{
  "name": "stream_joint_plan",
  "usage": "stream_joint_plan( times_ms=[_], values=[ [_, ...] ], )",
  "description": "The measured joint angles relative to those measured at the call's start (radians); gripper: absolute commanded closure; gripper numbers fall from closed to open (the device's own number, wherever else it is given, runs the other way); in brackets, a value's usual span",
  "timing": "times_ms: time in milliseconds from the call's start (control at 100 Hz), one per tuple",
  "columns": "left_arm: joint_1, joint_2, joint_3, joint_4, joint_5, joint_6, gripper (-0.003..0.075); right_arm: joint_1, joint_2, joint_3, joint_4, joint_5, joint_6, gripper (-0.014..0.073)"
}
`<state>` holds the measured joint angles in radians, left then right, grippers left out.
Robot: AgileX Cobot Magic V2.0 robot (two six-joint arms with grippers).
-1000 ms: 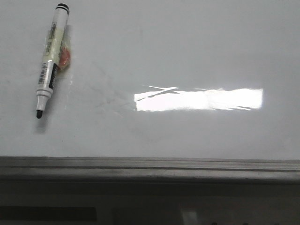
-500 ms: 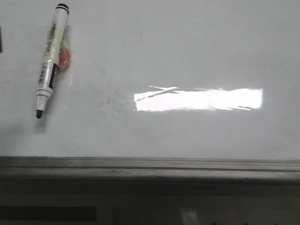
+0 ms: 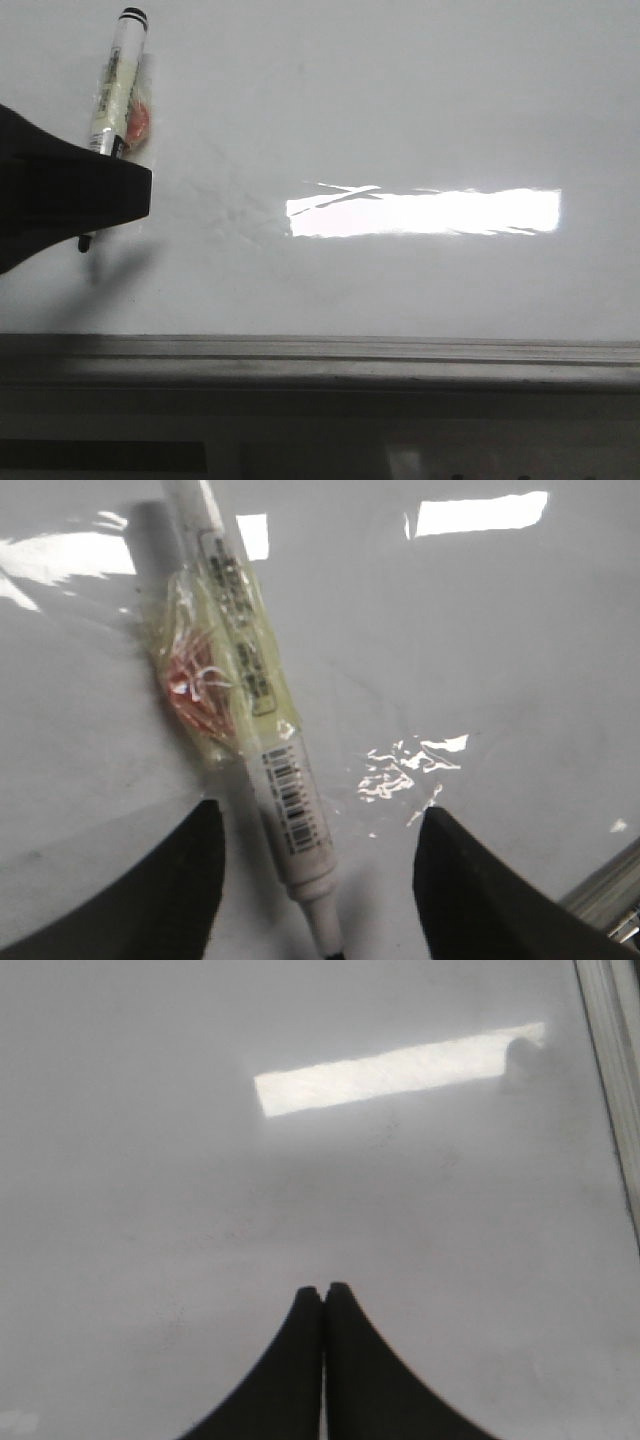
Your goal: Write number 6 on whiteboard
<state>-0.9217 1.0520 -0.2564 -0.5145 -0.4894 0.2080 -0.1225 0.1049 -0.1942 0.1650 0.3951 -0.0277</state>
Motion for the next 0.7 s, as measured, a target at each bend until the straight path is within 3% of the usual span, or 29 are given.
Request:
stream_joint_plan(
  times_ms=[140, 380, 580, 700],
  values=[
    [0.000, 0.036, -0.004, -0.053, -0.036, 0.000, 0.0739, 0.000, 0.000, 0.000, 0.000, 0.000, 0.000, 0.0657],
    [-0.004, 0.056, -0.008, -0.049, -0.060, 0.005, 0.0741, 0.074, 0.029, -0.043, 0.000, 0.061, 0.000, 0.0657],
    [-0.049, 0.021, -0.006, 0.160, -0.028, 0.005, 0.0741, 0.268, 0.159, -0.087, 0.005, 0.083, -0.070, 0.0643],
    [-0.094, -0.017, -0.006, 0.233, -0.020, 0.005, 0.0741, 0.397, 0.246, -0.155, 0.045, 0.079, -0.145, 0.0562]
  ],
)
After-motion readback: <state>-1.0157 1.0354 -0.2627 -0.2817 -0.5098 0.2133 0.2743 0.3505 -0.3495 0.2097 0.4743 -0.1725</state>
